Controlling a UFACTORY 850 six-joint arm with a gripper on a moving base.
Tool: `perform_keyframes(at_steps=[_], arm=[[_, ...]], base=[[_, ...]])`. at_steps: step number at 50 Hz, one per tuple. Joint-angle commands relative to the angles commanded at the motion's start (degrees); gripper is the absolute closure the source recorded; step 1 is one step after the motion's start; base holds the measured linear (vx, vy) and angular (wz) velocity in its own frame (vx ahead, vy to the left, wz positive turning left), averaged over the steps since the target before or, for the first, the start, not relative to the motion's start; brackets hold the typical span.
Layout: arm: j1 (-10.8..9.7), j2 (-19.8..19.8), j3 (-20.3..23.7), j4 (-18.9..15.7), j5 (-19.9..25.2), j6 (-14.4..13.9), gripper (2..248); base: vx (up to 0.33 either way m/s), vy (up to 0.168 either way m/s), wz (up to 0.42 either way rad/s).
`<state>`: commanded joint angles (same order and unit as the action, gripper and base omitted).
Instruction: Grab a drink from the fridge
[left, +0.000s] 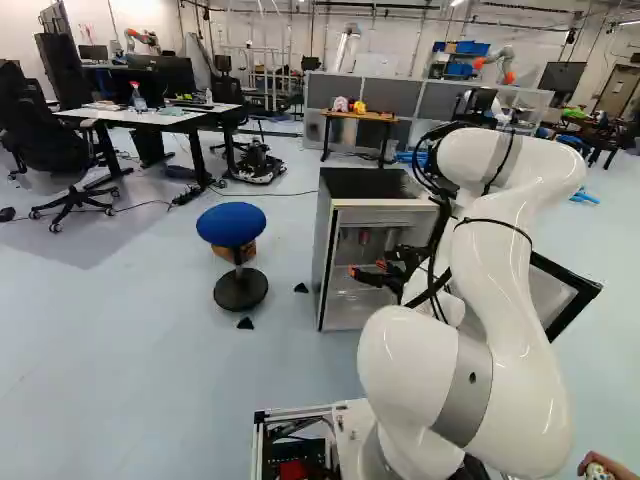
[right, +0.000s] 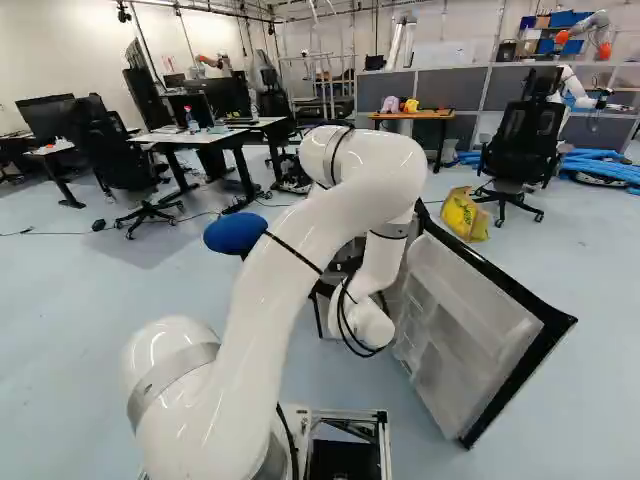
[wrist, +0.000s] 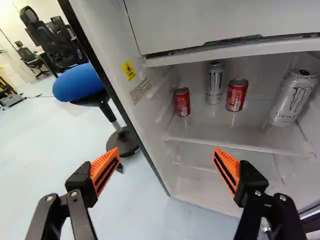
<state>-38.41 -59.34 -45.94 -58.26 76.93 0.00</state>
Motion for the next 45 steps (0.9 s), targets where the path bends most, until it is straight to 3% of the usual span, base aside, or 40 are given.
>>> perform_keyframes(at_steps=[29,45], arm=[[-1.1,-2.2,-6.0,-0.5,0.0,0.0,3],[0.2,-3.7,-9.8,-0.5,0.0,0.0,3]], base=[[0.000,0.000,0.000],[0.000,0.000,0.000]])
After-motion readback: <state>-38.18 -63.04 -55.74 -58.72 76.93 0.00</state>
